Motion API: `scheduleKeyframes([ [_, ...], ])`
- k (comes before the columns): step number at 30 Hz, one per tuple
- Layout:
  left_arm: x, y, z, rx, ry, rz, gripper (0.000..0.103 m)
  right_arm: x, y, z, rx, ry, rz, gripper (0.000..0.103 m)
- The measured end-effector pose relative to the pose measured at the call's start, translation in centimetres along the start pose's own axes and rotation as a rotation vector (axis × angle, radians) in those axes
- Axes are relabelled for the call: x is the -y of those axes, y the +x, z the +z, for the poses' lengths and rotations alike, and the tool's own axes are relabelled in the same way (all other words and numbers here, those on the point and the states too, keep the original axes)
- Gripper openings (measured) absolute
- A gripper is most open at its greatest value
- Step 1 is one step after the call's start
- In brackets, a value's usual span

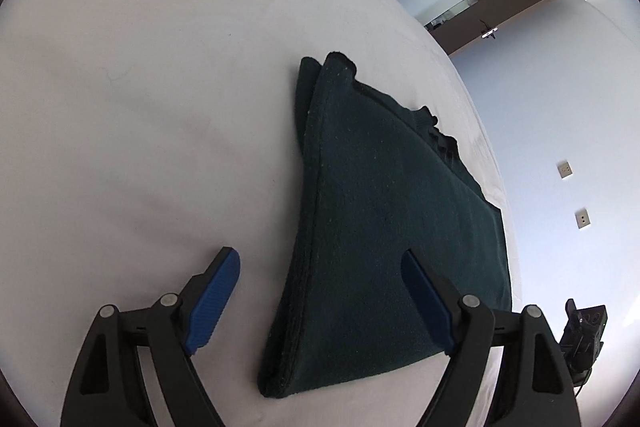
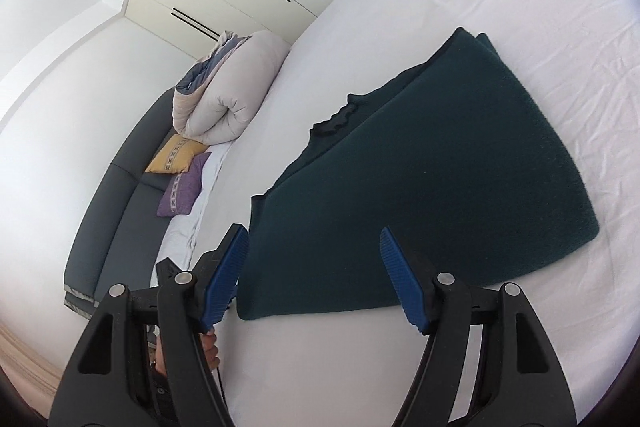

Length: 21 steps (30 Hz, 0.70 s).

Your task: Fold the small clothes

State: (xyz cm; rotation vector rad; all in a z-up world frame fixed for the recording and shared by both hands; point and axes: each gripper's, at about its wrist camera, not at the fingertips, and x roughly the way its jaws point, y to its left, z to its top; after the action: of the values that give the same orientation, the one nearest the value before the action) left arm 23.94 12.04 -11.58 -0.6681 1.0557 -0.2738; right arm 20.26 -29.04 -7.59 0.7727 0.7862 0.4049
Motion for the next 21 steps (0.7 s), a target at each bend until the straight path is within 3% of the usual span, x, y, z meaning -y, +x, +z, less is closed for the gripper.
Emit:
scheduleKeyframes([
  [9,0.0,2.0,1.2,-0.128,-0.091,-0.171,0.084,-3.6,3.1,0.1,-0.085,-0.019,0.047,0.068],
  [12,-0.5,2.6,1.4,-0.159,-0.137,-0.238,0.079,-5.0,5.4,0.3,-0.139,-0.030,0.070,0.068],
  [15,-0.4,3.1,1.4,-0.181,-0.139,-0.256,0.061,-6.5,8.3,0.8,-0.196,-0.053,0.080,0.068],
  [20,-0.9,3.4,0.9,-0.183,-0.152,-0.266,0.016,-7.8,14.4,1.6,-0.286,-0.032,0.103,0.068],
  [21,-1.0,3.2,0.8,-0.175,-0.155,-0.271,0.015,-8.0,15.6,1.6,-0.308,-0.028,0.105,0.068],
])
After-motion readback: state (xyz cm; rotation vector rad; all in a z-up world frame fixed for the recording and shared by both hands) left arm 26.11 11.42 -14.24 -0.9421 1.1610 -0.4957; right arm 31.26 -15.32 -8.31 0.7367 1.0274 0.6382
